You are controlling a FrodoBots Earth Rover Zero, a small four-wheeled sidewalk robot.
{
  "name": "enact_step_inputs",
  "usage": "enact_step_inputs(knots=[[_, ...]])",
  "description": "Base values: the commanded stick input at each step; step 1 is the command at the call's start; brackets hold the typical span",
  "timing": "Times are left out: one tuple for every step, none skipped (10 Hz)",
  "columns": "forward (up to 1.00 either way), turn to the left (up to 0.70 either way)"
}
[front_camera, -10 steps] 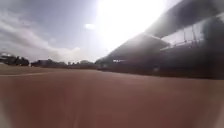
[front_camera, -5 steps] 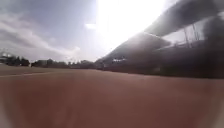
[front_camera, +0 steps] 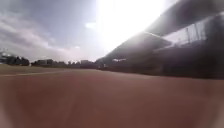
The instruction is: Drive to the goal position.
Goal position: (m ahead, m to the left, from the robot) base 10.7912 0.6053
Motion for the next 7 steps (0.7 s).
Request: enact_step_inputs(knots=[[0.70, 0.00], [0.70, 0.00], [0.70, 0.00], [0.70, 0.00], [0.70, 0.00], [0.70, 0.00], [0.70, 0.00]])
